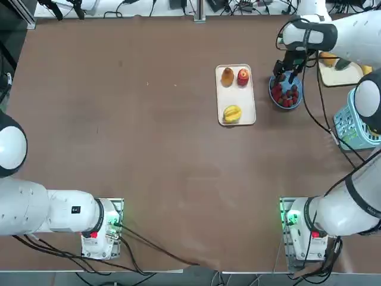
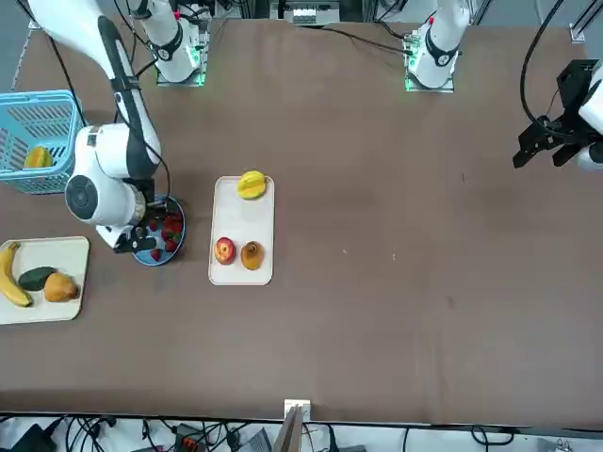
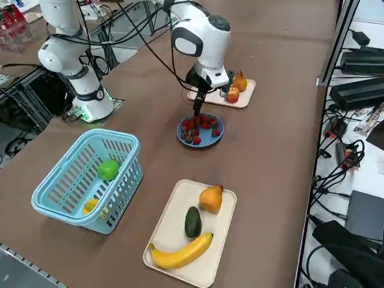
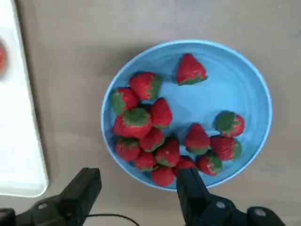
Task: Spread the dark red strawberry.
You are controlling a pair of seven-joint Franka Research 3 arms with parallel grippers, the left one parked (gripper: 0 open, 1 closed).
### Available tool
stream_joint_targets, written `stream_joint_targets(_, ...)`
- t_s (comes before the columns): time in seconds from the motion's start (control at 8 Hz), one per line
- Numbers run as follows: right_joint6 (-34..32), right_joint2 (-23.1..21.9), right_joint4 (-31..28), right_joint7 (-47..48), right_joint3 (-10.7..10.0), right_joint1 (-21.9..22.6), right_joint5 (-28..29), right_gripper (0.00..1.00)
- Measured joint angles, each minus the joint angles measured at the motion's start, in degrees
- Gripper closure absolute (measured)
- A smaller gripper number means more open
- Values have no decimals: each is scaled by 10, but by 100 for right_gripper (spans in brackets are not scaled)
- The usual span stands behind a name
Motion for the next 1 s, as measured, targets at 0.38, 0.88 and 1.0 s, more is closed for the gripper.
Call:
stream_joint_targets(0.38, 43, 24, -1, -13, 1, -3, 0, 6)
stream_joint_targets(0.88, 57, 35, -1, -13, 3, -2, 0, 12)
stream_joint_targets(1.0, 62, 36, -1, -13, 3, -2, 0, 16)
